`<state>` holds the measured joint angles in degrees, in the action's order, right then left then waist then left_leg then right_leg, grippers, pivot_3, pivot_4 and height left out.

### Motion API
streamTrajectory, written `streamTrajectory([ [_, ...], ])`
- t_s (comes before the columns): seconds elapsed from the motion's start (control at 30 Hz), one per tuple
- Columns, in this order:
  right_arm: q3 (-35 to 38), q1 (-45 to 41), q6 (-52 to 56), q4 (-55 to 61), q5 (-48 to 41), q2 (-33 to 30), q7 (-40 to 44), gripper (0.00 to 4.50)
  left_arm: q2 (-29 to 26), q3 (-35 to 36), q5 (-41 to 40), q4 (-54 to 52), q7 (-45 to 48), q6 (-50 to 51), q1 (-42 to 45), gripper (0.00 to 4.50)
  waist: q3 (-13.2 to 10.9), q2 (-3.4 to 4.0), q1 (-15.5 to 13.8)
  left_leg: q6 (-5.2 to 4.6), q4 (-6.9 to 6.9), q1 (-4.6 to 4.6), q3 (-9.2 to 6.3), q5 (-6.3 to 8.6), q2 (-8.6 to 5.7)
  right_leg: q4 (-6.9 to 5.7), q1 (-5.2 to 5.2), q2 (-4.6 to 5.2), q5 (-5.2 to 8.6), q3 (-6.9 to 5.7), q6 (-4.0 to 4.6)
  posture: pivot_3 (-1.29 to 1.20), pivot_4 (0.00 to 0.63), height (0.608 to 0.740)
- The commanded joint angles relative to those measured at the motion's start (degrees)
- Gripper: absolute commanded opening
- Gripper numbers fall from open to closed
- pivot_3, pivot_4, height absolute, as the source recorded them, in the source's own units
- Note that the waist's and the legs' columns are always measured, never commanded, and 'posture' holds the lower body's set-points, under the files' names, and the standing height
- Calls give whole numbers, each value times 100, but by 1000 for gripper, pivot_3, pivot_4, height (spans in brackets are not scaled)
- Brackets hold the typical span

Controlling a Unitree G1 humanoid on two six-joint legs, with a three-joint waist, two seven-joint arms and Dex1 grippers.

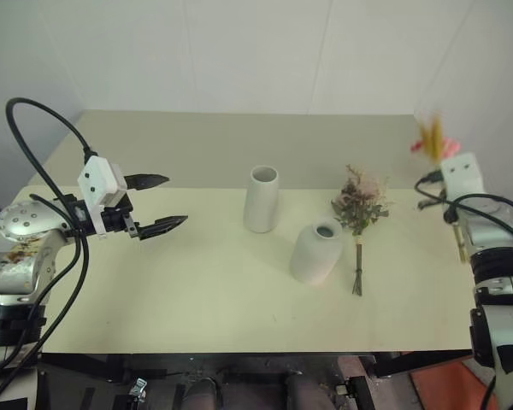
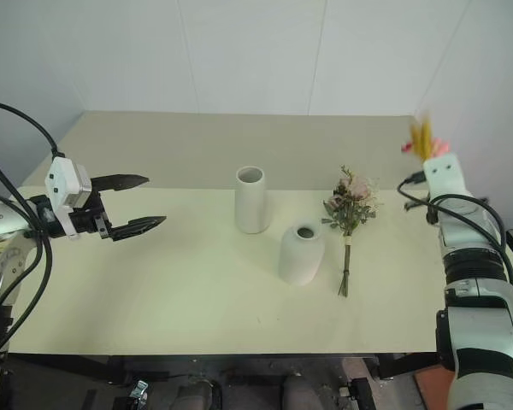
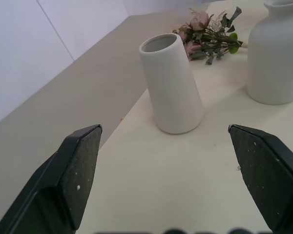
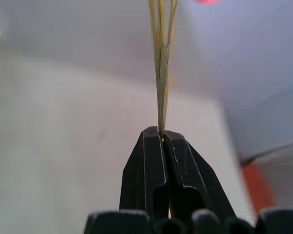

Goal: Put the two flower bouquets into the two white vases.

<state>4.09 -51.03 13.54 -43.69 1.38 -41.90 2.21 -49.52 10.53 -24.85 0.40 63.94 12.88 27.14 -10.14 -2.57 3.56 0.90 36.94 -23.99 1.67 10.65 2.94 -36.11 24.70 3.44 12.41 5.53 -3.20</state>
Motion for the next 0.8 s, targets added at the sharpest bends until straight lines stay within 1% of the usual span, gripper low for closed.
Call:
streamTrajectory([
  [0.03, 585, -123, -1514, 570, -106, 192, -729, 36, -121, 160, -36, -108, -21, -20, 151, 4500, 0, 0, 59, 0, 0, -1, -1, 0, 0, 0, 0, 0, -3, 1, 1, 0, 150, 740],
  [0.1, 867, -95, -2066, 1014, -551, 541, -477, 36, -128, 162, -36, -95, -23, -23, 174, 4500, 0, 0, 84, -1, 0, 0, -3, 0, 0, 0, -1, -1, -8, 2, 7, 0, 150, 740],
  [0.17, 1021, 77, -2505, 1573, -1214, 847, 418, 36, -127, 157, -37, -96, -27, -33, 185, 4500, 0, 0, 118, -1, 0, 3, -7, 0, 1, -2, -4, -4, -11, 2, 9, 0, 150, 740],
  [0.2, 1155, 121, -2639, 1900, -1722, 1090, 848, 36, -127, 151, -33, -95, -26, -43, 188, 4500, 0, 1, 129, -1, 0, 6, -10, 0, 2, -4, -7, -5, -11, 2, 9, 0, 150, 740],
  [0.27, 1293, 61, -2474, 2393, -2455, 1484, 1306, 36, -133, 150, -23, -89, -27, -57, 194, 4500, 0, 1, 139, -1, 0, 15, -14, 0, 3, -2, -19, -5, -11, -2, 10, 0, 150, 740],
  [0.4, 1094, -261, -2090, 2820, -3044, 2028, 1872, 36, -169, 210, -43, -110, -24, -55, 136, 4500, -3, 5, 136, -1, 1, 18, -15, 0, 3, -4, -26, -3, -13, -5, 12, 0, 150, 740],
  [0.5, 1083, -589, -1787, 2717, -3461, 2387, 2198, 36, -179, 243, -32, -121, -44, -60, 72, 4500, -4, 7, 137, -1, 1, 20, -15, -1, 6, -7, -25, -4, -14, -8, 14, 0, 150, 740],
  [0.7, 905, -1321, -1405, 2032, -3686, 2795, 3109, 36, -215, 371, -34, -162, -114, -52, -67, 4500, -6, 10, 137, -1, 0, 20, -15, 0, 6, -6, -23, -4, -14, -10, 18, 0, 150, 740],
  [0.8, 854, -1595, -1414, 1627, -3595, 2907, 3415, 36, -255, 496, -43, -217, -147, -41, -216, 4500, -7, 12, 141, -1, -1, 20, -15, 0, 8, -8, -21, -5, -14, -12, 20, 0, 150, 740],
])
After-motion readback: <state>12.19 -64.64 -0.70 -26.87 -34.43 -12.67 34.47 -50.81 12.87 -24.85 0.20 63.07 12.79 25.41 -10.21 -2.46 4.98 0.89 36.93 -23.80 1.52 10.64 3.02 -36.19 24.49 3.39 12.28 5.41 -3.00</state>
